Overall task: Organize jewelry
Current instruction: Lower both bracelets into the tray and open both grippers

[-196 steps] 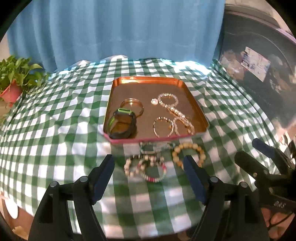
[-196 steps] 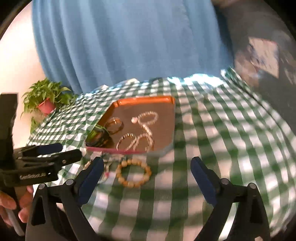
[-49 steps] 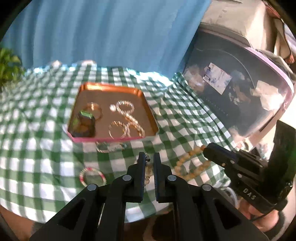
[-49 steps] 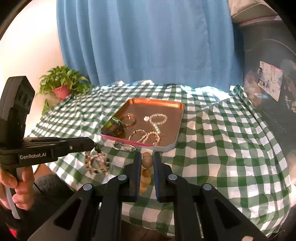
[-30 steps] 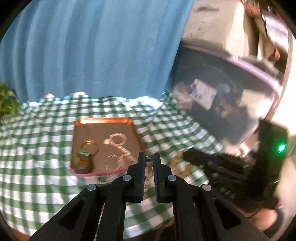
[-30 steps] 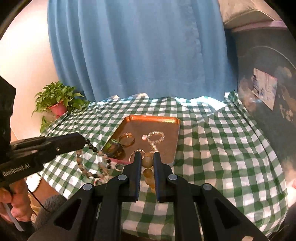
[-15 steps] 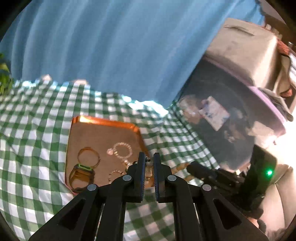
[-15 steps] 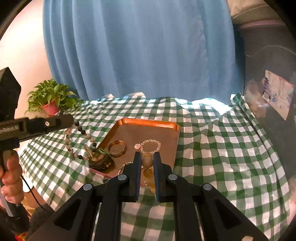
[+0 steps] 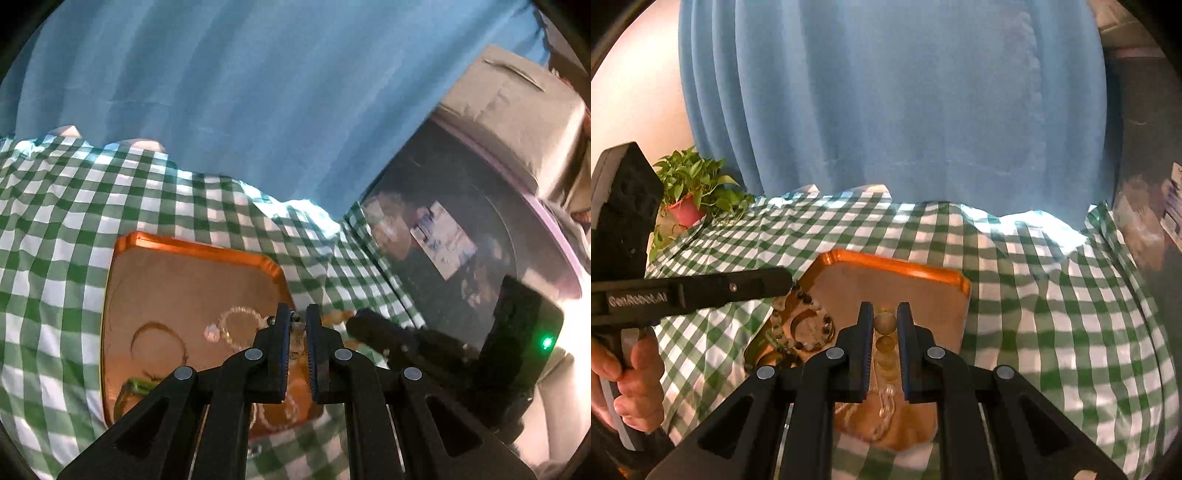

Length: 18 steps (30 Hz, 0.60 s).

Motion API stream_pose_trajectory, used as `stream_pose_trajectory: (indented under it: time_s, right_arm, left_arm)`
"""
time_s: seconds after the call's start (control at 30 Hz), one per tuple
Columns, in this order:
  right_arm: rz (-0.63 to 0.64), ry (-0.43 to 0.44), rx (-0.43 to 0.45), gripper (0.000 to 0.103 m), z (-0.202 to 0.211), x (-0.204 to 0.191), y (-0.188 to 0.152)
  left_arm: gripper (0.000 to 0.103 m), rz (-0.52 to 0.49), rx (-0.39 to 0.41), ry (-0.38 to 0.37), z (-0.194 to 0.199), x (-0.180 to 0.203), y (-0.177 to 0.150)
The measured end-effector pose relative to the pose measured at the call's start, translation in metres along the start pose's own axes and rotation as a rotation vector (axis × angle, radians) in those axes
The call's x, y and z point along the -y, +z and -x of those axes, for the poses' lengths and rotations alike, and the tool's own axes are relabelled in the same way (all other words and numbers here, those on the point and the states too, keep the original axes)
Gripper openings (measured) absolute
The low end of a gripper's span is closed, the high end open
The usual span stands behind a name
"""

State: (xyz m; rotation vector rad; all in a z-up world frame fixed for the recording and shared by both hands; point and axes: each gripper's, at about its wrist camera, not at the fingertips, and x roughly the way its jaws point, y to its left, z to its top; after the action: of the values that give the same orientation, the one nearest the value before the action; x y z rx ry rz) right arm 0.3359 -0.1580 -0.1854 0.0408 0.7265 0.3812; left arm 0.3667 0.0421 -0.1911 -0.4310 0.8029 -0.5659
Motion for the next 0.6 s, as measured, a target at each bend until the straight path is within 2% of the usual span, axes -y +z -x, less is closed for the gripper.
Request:
stream_pose_trajectory:
  time_s: [0.13, 0.17, 0.2, 0.3, 0.4, 0.47, 0.53, 0.6]
  right_arm:
    - [-0.097, 0.073, -0.039, 0.011, -0.023, 0.016, -0.003]
    - [-0.111, 0.078, -0.05, 0.011, -0.028, 0.019, -0.005]
    - [-0.127, 0.081, -0.075, 0.011, -0.038, 0.023, -0.01]
    - [-0.162, 0.065, -0.147, 0.011, -0.061, 0.031, -0.026]
    - [-0.157, 0.033, -0.192, 0.011, -0.075, 0.035, -0.04]
    - [-0.126, -0.013, -0.21, 0.011, -0.08, 0.034, -0.046]
    - [-0.099, -0.057, -0.225, 0.011, -0.085, 0.033, -0.052]
    - [-0.107, -0.047, -0.239, 0.011, -0.087, 0.034, -0.056]
  left_arm:
    - [0.009, 0.137, -0.053, -0.063, -0.025, -0.039, 0.002]
    - [0.009, 0.17, -0.076, -0.059, -0.034, -0.05, -0.002]
    - [0.009, 0.172, -0.097, -0.022, -0.044, -0.057, -0.007]
    - [0.009, 0.012, -0.128, 0.224, -0.064, -0.054, -0.022]
    - [0.009, -0.084, -0.164, 0.293, -0.078, -0.044, -0.036]
    - [0.009, -0.169, -0.175, 0.377, -0.086, -0.035, -0.042]
    - [0.009, -0.193, -0.185, 0.406, -0.091, -0.033, -0.046]
    - [0.009, -0.186, -0.185, 0.416, -0.091, -0.033, -0.048]
